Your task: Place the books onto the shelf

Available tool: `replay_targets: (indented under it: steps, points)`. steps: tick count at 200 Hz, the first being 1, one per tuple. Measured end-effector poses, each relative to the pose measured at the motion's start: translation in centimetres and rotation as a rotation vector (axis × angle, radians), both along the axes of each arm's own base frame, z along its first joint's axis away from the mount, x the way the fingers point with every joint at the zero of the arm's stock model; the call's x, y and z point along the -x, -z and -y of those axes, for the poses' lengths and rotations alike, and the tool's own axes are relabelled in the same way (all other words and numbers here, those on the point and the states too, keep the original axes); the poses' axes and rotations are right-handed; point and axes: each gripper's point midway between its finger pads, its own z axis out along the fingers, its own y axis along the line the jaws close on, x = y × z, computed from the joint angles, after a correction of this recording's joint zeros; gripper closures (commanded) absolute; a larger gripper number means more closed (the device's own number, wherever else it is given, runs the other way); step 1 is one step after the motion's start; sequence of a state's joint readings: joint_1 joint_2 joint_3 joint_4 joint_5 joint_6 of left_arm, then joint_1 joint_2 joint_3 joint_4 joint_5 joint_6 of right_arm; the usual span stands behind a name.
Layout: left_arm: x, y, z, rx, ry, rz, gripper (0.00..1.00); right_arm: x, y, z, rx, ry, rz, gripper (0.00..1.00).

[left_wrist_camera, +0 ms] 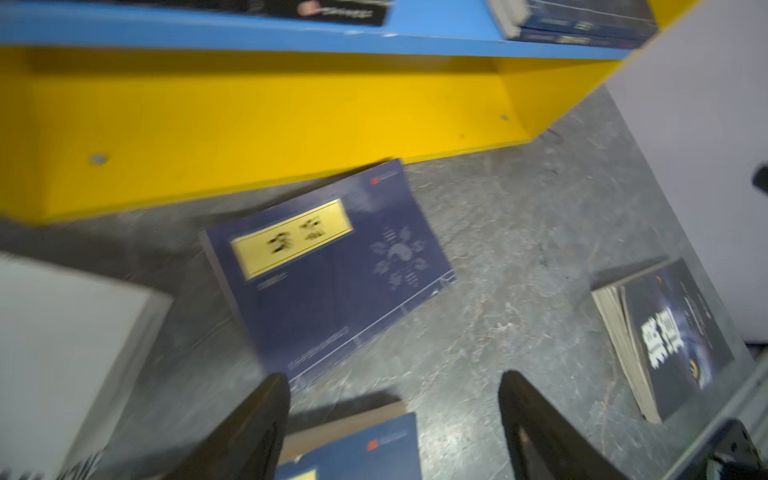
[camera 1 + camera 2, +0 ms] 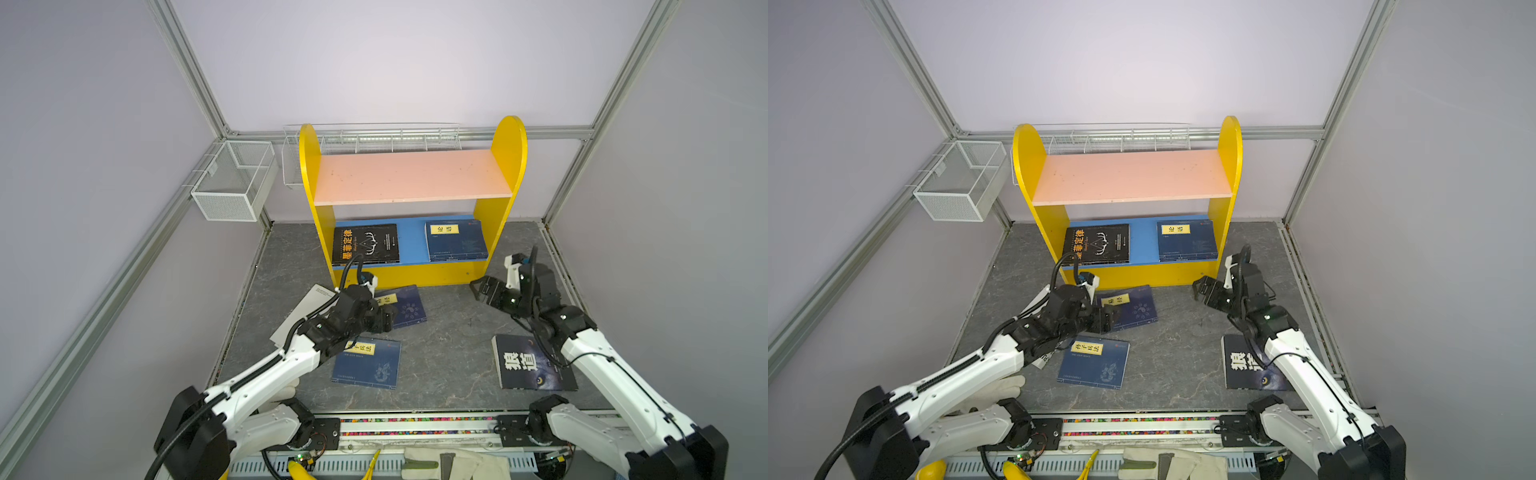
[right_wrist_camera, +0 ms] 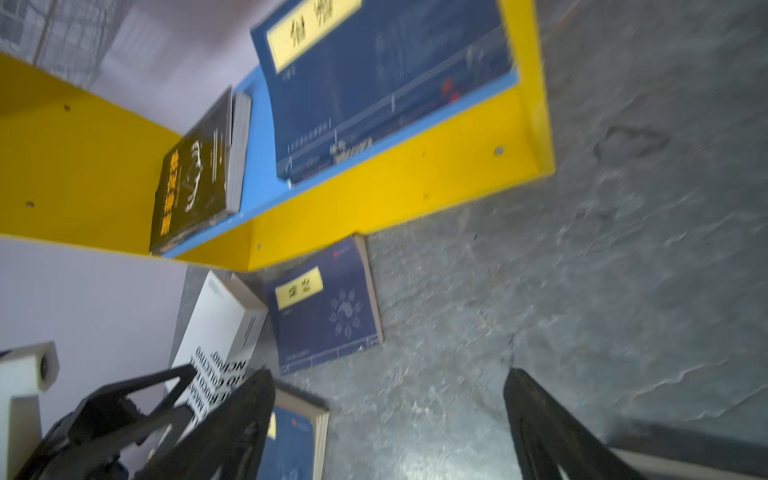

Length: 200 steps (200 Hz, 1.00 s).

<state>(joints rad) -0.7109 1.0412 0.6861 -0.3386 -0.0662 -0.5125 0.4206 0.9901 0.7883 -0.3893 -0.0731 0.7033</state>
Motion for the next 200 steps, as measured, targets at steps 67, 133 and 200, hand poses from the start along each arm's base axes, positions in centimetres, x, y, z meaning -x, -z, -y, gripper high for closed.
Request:
replay_targets:
  steps: [67,133,200]
  points:
    - [5.0,7.7,-8.0,-0.001,-0.308,-0.212,0.19,6.2,7.6,-11.1,-0.033,-0.264,-0.215,0.06]
    - [7.3,10.2,-10.3,0.078,-0.436,-0.26,0.18,8.6,12.6,-17.1,-0.027,-0.399,-0.352,0.04]
    - [7.8,11.9,-8.8,0.162,-0.416,-0.326,0.18,9.2,15.0,-22.1,-0.077,-0.5,-0.399,0.28]
